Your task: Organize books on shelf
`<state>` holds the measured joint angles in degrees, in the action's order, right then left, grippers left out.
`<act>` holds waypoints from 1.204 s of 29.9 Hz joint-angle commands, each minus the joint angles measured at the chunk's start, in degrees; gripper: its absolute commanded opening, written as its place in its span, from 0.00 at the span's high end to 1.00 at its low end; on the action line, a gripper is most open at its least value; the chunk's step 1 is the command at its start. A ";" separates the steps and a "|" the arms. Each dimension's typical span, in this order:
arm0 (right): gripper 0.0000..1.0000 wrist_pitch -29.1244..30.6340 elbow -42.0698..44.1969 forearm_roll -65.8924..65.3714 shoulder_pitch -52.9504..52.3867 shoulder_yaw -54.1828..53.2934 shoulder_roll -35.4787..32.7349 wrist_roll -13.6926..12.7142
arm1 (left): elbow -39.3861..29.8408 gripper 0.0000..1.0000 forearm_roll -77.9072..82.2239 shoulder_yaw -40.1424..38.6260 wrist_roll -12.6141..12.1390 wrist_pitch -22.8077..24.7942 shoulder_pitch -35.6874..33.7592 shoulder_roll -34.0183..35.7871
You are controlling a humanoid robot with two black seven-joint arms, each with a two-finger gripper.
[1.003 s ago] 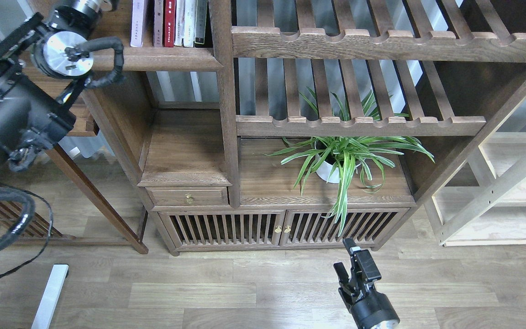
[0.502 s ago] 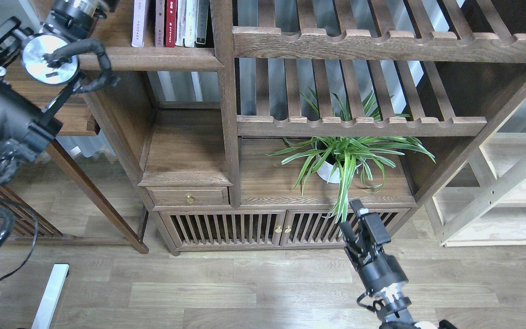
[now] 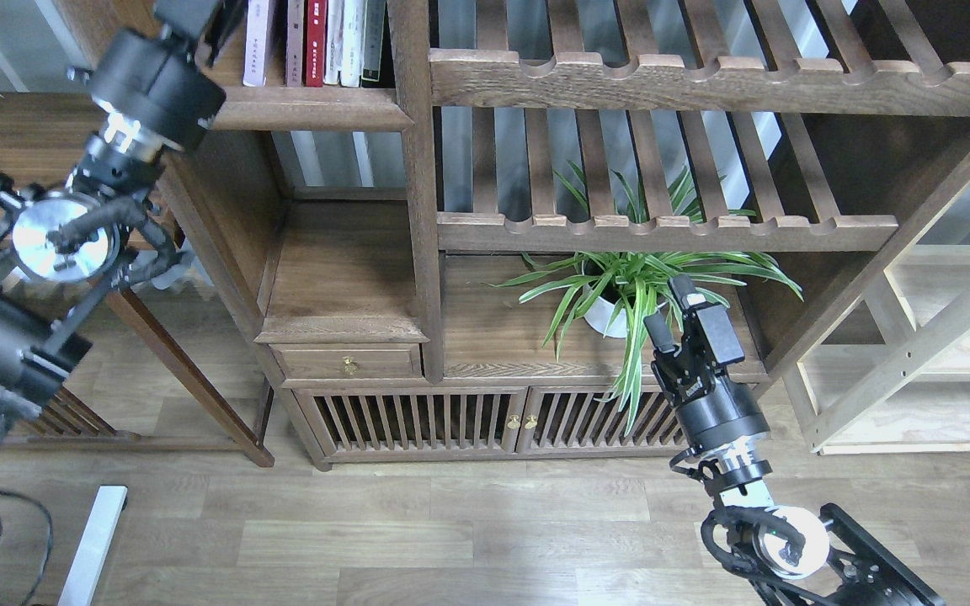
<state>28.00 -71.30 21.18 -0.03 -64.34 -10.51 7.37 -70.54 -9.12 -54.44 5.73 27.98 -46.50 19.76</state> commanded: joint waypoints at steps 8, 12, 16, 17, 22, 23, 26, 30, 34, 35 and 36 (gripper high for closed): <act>0.00 0.00 0.46 -0.09 -2.43 0.79 1.45 0.28 | 0.14 0.02 3.14 0.92 -0.02 0.02 11.24 -0.60; 0.00 0.00 0.46 -0.26 -2.52 0.97 3.65 0.19 | 0.40 0.02 3.41 1.00 -0.72 0.02 15.29 -0.60; 0.00 0.00 0.37 -0.70 -2.51 1.23 5.32 0.10 | 0.40 0.02 3.59 1.70 -2.39 0.02 19.33 -2.70; 0.00 -0.13 0.37 -0.88 -2.52 1.67 5.58 0.02 | 0.40 0.02 3.85 2.23 -2.91 0.02 20.47 -4.10; 0.00 -0.84 0.19 -2.02 -3.92 5.18 6.38 -0.07 | 1.19 0.02 5.08 3.64 -6.25 0.02 23.73 -11.05; 0.00 -1.28 0.19 -2.02 -4.01 5.80 6.73 -0.07 | 1.54 0.02 5.08 3.73 -6.61 0.02 23.99 -12.10; 0.00 -3.12 0.19 -2.11 -4.27 6.33 7.78 -0.07 | 3.39 0.02 5.08 4.96 -8.19 0.02 24.17 -15.45; 0.00 -3.48 0.19 -2.11 -5.59 6.33 7.61 -0.07 | 3.31 0.02 5.08 5.66 -8.81 0.02 24.17 -16.86; 0.00 -3.56 0.28 -2.11 -5.85 6.33 7.08 -0.07 | 2.69 0.02 4.99 5.75 -8.81 0.02 24.17 -16.86; 0.00 -3.65 0.37 -2.20 -5.94 6.33 6.82 -0.07 | 2.60 0.02 4.99 5.84 -8.81 0.02 24.17 -16.77; 0.00 -3.65 0.37 -2.20 -6.29 6.33 6.64 -0.07 | 2.43 0.02 5.08 5.92 -8.81 0.02 24.26 -16.77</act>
<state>24.45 -71.08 19.05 -5.83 -58.01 -3.39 7.28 -67.72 -4.07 -48.70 -3.06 28.00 -22.32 2.94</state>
